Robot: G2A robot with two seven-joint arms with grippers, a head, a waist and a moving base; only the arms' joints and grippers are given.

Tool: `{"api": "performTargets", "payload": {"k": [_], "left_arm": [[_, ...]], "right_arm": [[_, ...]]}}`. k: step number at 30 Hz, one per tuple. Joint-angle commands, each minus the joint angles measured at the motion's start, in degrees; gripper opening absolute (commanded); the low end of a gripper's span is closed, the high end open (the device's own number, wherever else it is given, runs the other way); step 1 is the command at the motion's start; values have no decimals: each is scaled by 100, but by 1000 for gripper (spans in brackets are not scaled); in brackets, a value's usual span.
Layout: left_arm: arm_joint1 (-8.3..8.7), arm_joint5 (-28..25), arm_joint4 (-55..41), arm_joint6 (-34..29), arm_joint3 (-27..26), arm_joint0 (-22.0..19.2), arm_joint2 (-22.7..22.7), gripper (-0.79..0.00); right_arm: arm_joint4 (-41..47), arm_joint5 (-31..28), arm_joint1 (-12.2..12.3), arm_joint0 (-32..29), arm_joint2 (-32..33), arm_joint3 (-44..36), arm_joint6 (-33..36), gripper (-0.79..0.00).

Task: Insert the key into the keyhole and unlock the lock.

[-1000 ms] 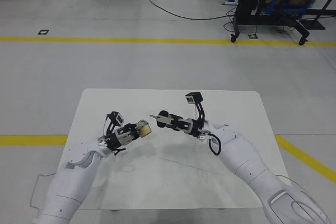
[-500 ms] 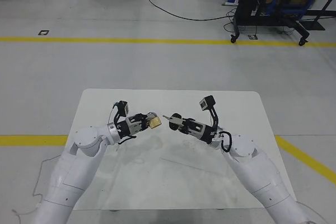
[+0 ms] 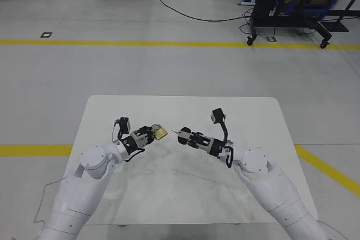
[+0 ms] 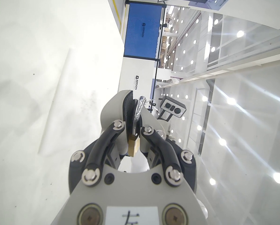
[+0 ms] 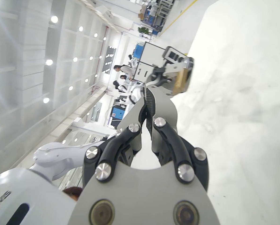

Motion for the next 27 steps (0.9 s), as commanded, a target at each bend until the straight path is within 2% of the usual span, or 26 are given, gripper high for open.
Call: {"api": "performTargets", "payload": {"k": [1,10,27], "left_arm": [[-2,95,15,-26,29,-20,23,-785],[-44,-36,177,221,9,20,200,-785],[-68,-318,206,252,30,47,180,-785]], "right_arm": [[-480,277,-11,-107,-65,-134,-515,-785],[-1155,934,-66,-517,-304,-634,-1471,-785],[-650,957,-184,-390,-411,-404,-1349,-785]]}}
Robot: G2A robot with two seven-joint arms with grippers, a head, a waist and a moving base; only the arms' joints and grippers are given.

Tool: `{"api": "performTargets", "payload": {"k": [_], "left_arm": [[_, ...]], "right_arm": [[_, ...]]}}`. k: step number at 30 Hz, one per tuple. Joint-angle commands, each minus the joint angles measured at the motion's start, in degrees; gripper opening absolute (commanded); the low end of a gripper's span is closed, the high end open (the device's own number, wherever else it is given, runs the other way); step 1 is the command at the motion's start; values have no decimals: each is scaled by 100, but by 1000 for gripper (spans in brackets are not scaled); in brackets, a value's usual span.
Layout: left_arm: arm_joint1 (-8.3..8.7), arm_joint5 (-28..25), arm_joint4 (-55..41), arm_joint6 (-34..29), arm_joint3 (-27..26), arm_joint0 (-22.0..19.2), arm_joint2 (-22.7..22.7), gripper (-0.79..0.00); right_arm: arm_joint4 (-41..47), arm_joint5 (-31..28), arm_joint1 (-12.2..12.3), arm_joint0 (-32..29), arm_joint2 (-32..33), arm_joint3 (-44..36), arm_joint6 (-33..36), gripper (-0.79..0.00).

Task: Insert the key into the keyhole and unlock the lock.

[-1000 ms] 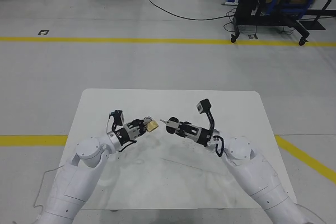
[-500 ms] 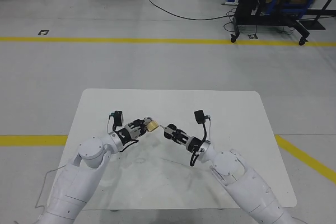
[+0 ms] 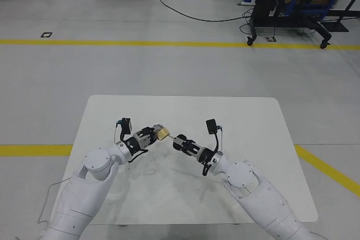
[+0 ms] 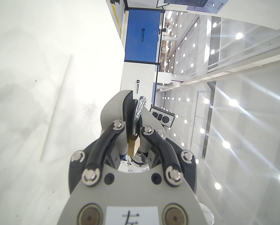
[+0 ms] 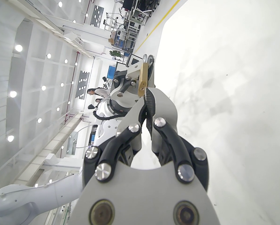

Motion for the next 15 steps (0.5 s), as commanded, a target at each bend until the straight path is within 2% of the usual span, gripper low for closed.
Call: {"api": "performTargets", "payload": {"k": [1,9,15], "left_arm": [[-1,-18,24,-3,-4,5,3,-785],[-6,-100,83,102,-35,53,-38,-785],[-15,-95,89,100,-60,80,-27,-785]], "right_arm": [[39,-11,-14,39,-20,36,36,-785],[2,16,-68,87,-138,53,48,-785],[-75,-31,-100,68,-114,44,-228,-785]]}}
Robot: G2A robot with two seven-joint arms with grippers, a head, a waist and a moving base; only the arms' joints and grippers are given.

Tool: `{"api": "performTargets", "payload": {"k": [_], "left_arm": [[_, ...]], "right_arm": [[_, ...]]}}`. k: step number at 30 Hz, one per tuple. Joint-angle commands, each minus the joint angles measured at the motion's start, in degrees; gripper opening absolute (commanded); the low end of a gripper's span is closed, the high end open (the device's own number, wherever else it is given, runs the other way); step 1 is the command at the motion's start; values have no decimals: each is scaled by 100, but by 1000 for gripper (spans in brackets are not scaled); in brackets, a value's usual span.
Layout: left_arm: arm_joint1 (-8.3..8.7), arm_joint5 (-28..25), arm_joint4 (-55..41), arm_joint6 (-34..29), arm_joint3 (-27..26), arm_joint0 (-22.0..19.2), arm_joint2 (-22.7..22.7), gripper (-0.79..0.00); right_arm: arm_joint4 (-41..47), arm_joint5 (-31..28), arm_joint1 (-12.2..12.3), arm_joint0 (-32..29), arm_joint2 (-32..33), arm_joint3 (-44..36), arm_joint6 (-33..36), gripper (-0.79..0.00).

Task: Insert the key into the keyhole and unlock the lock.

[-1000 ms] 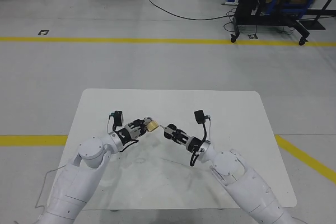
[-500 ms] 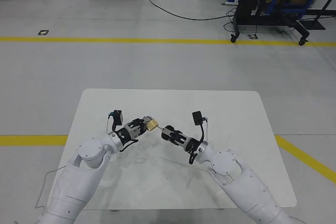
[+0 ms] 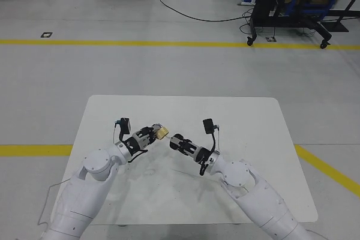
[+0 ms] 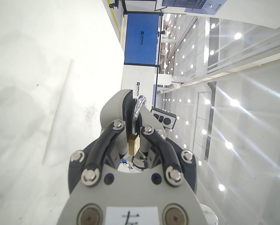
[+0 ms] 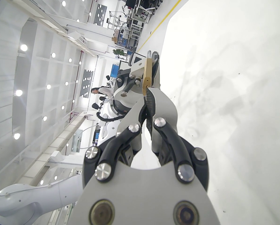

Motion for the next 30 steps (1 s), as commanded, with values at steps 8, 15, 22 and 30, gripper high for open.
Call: {"api": "performTargets", "payload": {"k": [8,15,22,30], "left_arm": [[-17,37,-72,-21,13,-2,9,-785],[-61,86,-481,241,6,46,-47,-785],[-86,54,-642,322,8,63,-74,-785],[-90,71,-616,321,-20,101,-114,-785]], "right_arm": [[-275,40,-64,-34,-58,-10,-527,-785],[-596,-64,-124,-143,-94,-85,-1213,-785],[-576,-213,-230,-150,-255,28,-1615,-785],[-564,-356,-329,-61,-348,228,-1769,-785]]}}
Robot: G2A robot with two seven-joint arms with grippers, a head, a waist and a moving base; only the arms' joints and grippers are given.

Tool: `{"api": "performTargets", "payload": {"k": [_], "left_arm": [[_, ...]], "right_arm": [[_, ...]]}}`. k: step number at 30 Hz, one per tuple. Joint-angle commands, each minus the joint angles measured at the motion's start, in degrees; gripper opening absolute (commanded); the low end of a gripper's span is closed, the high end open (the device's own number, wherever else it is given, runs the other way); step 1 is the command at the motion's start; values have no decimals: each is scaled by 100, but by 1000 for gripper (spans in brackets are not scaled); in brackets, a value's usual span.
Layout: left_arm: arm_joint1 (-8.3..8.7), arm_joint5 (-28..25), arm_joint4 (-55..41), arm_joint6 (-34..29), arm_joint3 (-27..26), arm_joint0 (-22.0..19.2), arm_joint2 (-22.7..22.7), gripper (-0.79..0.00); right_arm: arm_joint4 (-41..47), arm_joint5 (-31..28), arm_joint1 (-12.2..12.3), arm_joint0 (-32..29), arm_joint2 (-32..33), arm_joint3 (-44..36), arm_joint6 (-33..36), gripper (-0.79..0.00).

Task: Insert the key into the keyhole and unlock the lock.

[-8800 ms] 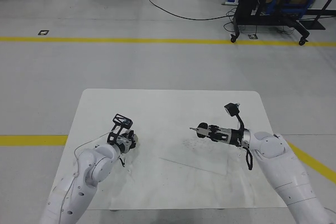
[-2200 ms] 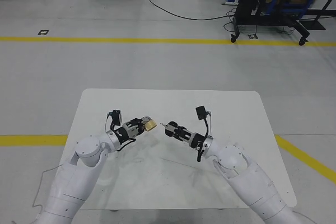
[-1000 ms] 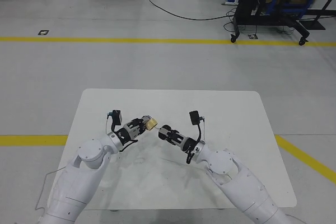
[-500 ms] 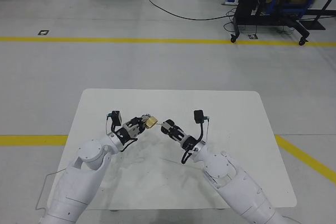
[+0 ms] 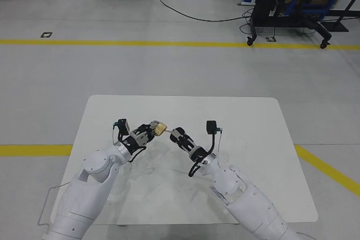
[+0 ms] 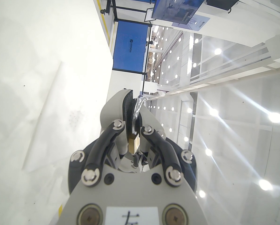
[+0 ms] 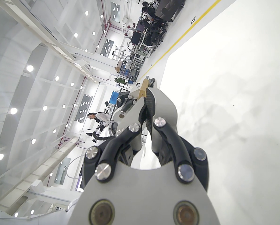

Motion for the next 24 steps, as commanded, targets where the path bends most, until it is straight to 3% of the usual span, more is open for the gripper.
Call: {"api": "performTargets", "payload": {"k": [1,24], "left_arm": [[-2,9,20,4,-5,5,4,-785],[-34,-17,131,110,28,4,-37,-785]], "right_arm": [[-7,-66,-15,8,1,18,-28,-785],[69,-53,-149,-23,98,68,98,-785]]}}
